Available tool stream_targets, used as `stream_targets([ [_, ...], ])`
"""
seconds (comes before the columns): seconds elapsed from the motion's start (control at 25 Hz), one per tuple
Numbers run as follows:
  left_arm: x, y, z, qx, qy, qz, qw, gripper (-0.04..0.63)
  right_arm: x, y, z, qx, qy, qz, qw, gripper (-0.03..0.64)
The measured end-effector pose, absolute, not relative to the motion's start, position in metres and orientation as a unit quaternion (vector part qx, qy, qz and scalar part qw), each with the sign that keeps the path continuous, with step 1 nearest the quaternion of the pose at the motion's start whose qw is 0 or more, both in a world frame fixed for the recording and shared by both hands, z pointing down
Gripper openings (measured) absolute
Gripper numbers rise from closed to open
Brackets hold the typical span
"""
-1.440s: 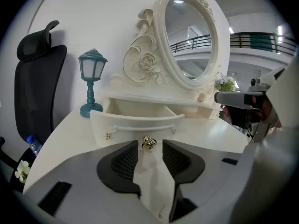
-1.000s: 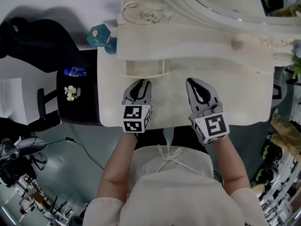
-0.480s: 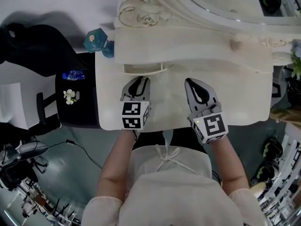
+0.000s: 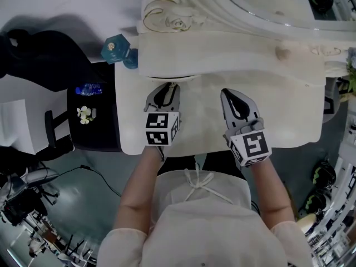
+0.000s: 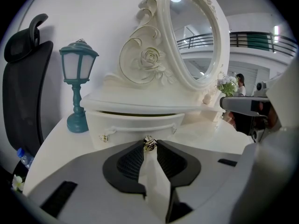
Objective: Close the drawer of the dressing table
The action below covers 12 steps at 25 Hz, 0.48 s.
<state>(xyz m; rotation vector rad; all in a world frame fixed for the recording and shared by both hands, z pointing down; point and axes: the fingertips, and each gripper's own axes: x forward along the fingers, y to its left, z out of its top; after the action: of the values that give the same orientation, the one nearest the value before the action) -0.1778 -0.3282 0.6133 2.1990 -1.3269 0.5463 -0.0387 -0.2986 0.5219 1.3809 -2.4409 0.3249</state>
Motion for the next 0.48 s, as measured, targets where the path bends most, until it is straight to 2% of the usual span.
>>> stream_targets([
  [0.48,-0.177,-0.353,0.614,0.813,-0.486,0.197,0.254,0.103,-0.038,-0.303,0.523,0.494,-0.845,0.122,0.163,0.006],
])
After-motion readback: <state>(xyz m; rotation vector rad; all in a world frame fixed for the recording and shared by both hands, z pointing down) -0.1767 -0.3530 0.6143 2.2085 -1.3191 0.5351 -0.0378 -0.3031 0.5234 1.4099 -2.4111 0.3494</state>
